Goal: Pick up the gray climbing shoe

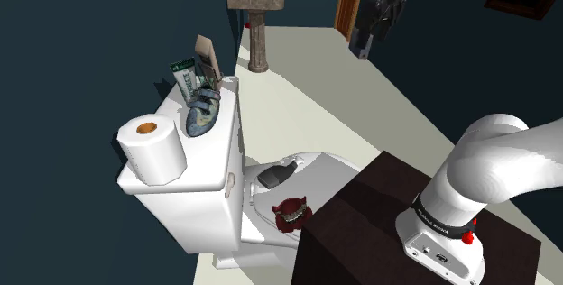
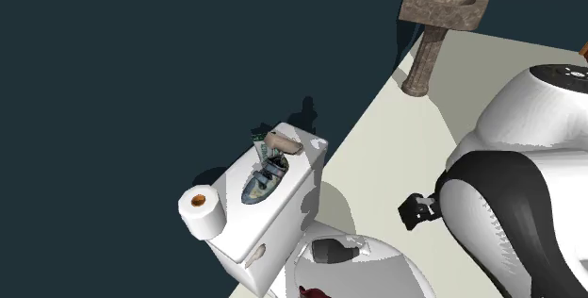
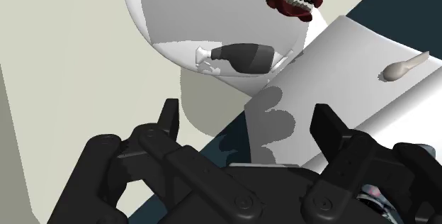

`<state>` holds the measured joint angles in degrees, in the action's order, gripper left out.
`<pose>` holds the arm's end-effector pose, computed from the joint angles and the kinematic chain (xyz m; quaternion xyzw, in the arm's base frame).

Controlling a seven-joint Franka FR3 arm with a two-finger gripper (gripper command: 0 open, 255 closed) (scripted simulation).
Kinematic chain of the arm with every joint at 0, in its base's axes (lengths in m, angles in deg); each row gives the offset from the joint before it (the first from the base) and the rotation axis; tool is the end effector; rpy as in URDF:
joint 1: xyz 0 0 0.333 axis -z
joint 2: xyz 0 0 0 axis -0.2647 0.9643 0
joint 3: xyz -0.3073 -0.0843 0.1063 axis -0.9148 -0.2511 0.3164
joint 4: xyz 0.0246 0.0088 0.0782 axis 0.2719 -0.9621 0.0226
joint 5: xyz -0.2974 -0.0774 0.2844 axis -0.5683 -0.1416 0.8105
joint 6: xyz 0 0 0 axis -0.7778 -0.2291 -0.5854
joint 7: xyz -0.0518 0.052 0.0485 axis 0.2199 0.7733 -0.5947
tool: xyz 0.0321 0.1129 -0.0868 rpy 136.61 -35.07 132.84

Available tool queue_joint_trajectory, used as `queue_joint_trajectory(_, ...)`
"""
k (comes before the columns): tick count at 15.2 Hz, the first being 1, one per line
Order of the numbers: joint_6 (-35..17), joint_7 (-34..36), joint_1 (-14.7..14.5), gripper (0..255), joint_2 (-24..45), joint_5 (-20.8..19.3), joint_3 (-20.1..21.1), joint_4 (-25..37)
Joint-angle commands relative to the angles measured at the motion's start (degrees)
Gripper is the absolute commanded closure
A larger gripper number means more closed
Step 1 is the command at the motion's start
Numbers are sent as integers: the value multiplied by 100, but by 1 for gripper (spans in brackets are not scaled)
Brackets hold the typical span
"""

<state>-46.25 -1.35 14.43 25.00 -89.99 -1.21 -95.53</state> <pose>0.3161 0.0056 0.6077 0.9987 0.0002 0.0506 0.0021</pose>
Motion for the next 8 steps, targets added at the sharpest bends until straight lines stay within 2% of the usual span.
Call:
queue_joint_trajectory(1, 0, 0, 0, 0, 0, 0, 0, 0)
queue_joint_trajectory(8, -694, 1792, 118, 0, 393, 159, 1403, -44)
